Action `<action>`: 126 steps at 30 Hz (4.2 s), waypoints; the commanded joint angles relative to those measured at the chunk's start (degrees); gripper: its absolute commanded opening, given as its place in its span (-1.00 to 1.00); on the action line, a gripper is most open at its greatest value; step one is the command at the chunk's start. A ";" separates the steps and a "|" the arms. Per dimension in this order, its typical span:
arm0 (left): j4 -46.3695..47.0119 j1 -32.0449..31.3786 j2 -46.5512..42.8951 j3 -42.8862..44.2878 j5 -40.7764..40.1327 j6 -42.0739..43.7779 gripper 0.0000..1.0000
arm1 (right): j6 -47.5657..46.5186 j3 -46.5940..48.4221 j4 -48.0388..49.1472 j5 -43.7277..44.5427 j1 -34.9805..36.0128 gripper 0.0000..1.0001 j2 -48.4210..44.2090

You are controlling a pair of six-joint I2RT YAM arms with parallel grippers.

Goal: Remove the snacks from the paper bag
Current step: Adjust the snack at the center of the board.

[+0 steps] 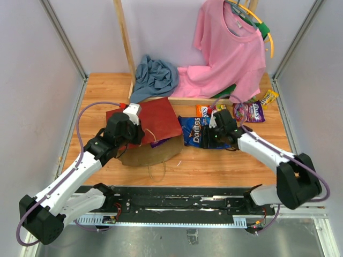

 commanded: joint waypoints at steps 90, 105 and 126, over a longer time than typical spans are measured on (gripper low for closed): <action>0.63 0.71 4.99 1.24 2.82 0.83 -0.66 | -22.77 19.19 -0.45 7.88 -24.53 0.66 -1.60; 0.57 0.88 4.43 1.06 2.74 0.81 -0.65 | -10.32 10.32 7.07 5.02 -20.53 -0.99 11.00; 0.61 0.94 3.46 0.71 2.47 0.74 -0.64 | -5.84 17.47 -1.64 0.55 -18.39 -0.90 3.31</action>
